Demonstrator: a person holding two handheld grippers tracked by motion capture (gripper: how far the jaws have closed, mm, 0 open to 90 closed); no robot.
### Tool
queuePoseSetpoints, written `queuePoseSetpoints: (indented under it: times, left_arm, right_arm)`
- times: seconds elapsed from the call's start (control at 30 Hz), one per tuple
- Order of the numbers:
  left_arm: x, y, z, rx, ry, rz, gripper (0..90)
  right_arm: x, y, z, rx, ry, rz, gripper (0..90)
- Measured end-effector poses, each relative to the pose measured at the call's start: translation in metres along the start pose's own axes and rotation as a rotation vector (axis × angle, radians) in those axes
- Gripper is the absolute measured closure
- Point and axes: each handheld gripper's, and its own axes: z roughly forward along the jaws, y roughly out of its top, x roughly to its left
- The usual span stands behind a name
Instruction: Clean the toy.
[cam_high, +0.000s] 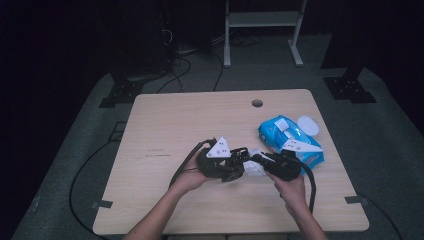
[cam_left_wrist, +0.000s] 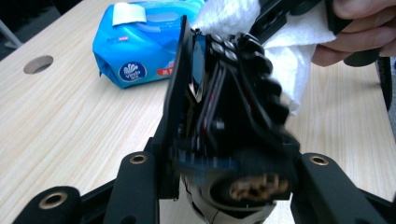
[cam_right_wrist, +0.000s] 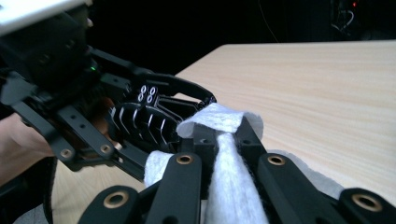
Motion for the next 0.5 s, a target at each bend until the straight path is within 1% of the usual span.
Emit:
queuePoseSetpoints:
  times: [0.07, 0.13, 0.2, 0.27, 0.33, 0.43, 0.47, 0.5]
  left_arm:
    - [-0.001, 0.001, 0.000, -0.005, 0.001, 0.005, 57.0]
    - [-0.002, 0.001, 0.000, -0.018, -0.003, -0.002, 56.9]
    - [-0.002, -0.001, -0.001, -0.017, -0.003, -0.003, 56.8]
    - [-0.003, -0.005, -0.002, -0.013, 0.001, -0.003, 56.8]
    - [-0.004, -0.013, -0.005, -0.008, 0.001, -0.010, 56.8]
    - [-0.005, -0.025, -0.007, 0.014, 0.016, -0.012, 56.8]
    - [-0.005, -0.030, -0.010, -0.006, 0.012, -0.028, 56.8]
    - [-0.005, -0.032, -0.012, -0.012, 0.009, -0.035, 56.9]
  right_arm:
    - [0.003, 0.004, -0.002, -0.016, 0.007, -0.006, 82.5]
    - [0.007, 0.006, -0.003, -0.020, 0.006, -0.019, 82.7]
    - [0.011, 0.007, -0.002, -0.024, 0.007, -0.029, 82.7]
    - [0.014, 0.007, 0.001, -0.013, 0.009, -0.039, 82.7]
    - [0.017, 0.005, 0.005, 0.002, 0.012, -0.049, 82.7]
    - [0.022, 0.002, 0.014, 0.029, 0.023, -0.061, 82.6]
    - [0.023, 0.001, 0.016, 0.041, 0.022, -0.069, 82.6]
    - [0.024, -0.001, 0.020, 0.045, 0.033, -0.066, 82.5]
